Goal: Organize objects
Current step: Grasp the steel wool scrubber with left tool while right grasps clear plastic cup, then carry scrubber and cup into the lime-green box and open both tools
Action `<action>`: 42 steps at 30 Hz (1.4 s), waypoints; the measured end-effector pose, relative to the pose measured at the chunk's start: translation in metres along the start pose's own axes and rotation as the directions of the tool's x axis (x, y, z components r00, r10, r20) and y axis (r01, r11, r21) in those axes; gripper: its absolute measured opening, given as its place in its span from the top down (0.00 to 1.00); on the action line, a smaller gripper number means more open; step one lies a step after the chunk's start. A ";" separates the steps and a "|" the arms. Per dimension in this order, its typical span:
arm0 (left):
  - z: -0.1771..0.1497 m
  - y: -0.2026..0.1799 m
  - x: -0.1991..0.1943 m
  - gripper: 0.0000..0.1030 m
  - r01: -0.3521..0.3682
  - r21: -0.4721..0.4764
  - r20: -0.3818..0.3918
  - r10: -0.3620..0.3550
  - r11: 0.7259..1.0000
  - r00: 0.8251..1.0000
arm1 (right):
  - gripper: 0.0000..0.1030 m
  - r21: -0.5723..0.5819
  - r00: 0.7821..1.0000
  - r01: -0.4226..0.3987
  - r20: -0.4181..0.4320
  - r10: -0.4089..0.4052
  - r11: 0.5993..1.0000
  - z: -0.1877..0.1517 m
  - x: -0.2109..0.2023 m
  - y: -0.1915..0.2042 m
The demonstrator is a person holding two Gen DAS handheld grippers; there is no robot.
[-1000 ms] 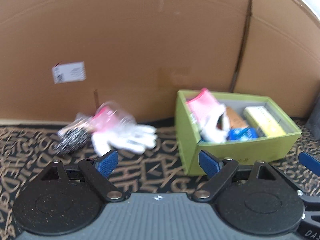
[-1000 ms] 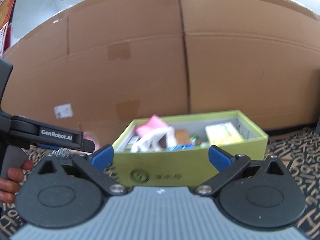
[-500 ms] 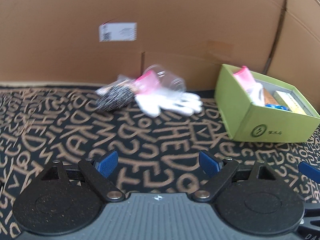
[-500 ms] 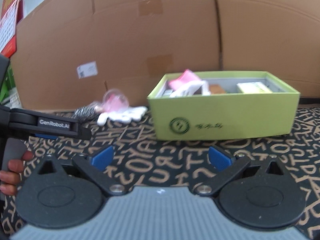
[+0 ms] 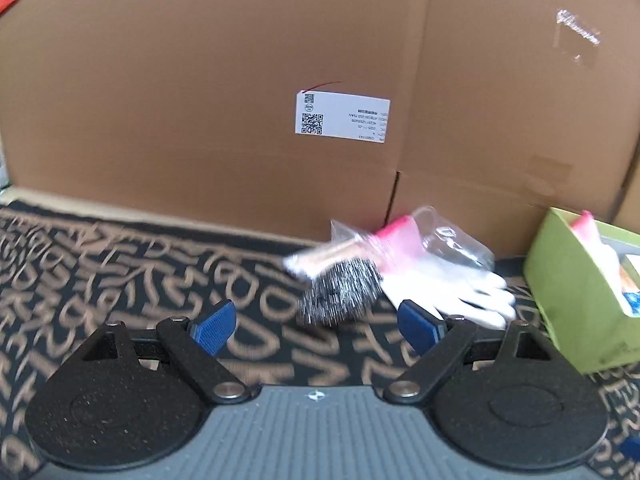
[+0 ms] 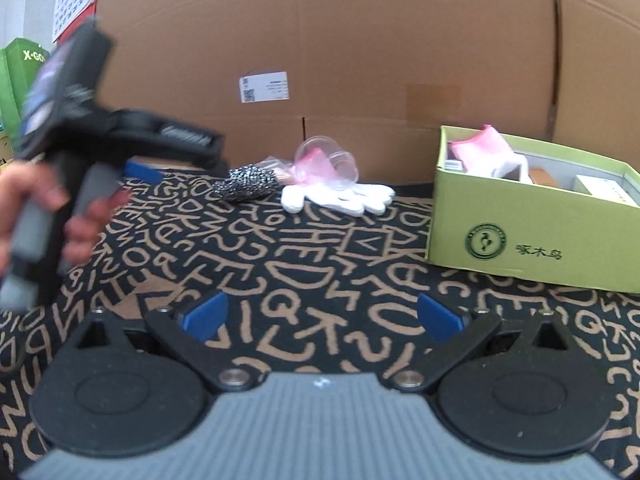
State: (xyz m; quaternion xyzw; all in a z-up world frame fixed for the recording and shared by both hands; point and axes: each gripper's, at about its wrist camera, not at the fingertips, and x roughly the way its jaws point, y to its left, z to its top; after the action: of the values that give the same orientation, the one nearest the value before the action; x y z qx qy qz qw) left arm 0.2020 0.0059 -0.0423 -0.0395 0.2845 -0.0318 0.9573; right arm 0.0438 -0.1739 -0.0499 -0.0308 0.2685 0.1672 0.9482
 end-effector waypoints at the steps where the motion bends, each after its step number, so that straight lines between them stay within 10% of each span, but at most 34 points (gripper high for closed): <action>1: 0.004 -0.001 0.009 0.12 0.007 0.008 -0.009 -0.007 1.000 1.000 | 0.00 -0.002 1.000 -0.001 -0.003 0.001 1.000 0.001 0.002 0.001; 6: 0.008 -0.004 0.044 0.16 0.019 0.017 -0.034 -0.019 1.000 0.999 | 0.00 -0.054 1.000 0.000 0.002 0.000 0.999 0.013 0.015 0.010; 13: 0.007 0.005 0.050 0.63 0.145 0.013 -0.064 -0.144 0.989 0.988 | 0.06 -0.166 0.999 0.015 0.034 -0.010 0.986 0.058 0.065 0.016; 23: 0.010 0.019 0.045 0.64 0.179 -0.023 -0.096 -0.181 0.984 0.979 | 0.17 -0.133 0.997 0.061 -0.031 -0.065 0.989 0.111 0.180 -0.004; 25: 0.010 0.017 0.044 0.64 0.182 -0.009 -0.094 -0.182 0.983 0.979 | 0.28 -0.124 0.997 0.052 -0.052 -0.058 0.991 0.112 0.193 -0.006; 26: 0.010 0.016 0.044 0.64 0.179 0.002 -0.093 -0.178 0.984 0.980 | 0.52 -0.108 0.996 0.035 -0.074 -0.044 0.993 0.112 0.196 -0.008; 36: 0.008 -0.018 0.020 0.64 0.291 0.083 -0.091 -0.283 0.953 0.955 | 0.51 -0.082 1.000 0.023 0.000 -0.023 0.996 0.056 0.077 -0.017; 42: -0.027 -0.076 -0.031 0.64 0.495 0.183 -0.114 -0.482 0.849 0.869 | 0.51 0.014 0.995 0.100 -0.001 -0.100 0.995 0.000 -0.014 -0.039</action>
State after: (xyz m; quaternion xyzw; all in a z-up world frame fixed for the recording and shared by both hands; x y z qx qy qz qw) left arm 0.1589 -0.0684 -0.0408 -0.0098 0.2906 -0.3046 0.9070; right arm 0.0460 -0.2150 -0.0443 -0.0377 0.2678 0.1176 0.9555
